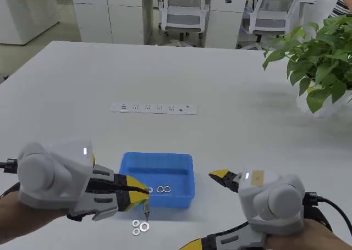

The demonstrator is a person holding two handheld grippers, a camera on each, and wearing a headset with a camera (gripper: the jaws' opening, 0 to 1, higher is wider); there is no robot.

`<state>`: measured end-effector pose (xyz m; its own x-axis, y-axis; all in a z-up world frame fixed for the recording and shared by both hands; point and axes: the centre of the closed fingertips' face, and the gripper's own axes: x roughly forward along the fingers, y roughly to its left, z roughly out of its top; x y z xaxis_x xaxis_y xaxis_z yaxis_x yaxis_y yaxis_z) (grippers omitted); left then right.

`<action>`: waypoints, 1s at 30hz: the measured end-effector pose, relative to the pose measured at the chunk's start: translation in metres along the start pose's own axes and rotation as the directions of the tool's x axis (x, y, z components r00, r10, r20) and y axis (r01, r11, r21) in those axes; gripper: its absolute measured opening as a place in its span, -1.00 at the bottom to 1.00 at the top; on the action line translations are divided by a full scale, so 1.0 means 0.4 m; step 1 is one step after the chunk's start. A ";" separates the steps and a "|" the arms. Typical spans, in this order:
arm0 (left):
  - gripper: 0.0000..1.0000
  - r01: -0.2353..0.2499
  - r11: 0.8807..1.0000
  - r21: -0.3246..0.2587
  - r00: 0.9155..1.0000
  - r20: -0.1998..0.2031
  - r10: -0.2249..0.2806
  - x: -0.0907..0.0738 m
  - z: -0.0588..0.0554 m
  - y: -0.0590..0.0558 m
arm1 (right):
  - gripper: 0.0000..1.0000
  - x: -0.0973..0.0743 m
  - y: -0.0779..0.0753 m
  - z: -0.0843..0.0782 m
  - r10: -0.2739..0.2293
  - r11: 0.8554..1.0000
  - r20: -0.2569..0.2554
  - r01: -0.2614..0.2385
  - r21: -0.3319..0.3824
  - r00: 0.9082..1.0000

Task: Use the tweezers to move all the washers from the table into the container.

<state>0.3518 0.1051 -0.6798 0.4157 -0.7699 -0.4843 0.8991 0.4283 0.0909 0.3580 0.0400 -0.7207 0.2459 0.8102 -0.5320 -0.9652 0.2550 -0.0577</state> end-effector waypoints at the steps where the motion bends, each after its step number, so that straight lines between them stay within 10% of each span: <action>1: -0.89 0.002 1.000 -0.001 1.000 -0.002 -0.002 0.003 0.000 -0.003 | 1.00 0.000 0.001 -0.001 0.000 1.000 -0.001 0.000 0.001 1.000; 30: -0.89 0.009 0.999 -0.032 1.000 -0.025 -0.010 0.020 -0.037 -0.016 | 1.00 0.001 0.012 -0.027 0.009 1.000 -0.028 -0.009 0.016 1.000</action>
<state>0.3473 0.1033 -0.6971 0.4033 -0.7621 -0.5065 0.8979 0.4362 0.0587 0.3524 0.0358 -0.7301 0.2342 0.7976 -0.5558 -0.9658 0.2563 -0.0392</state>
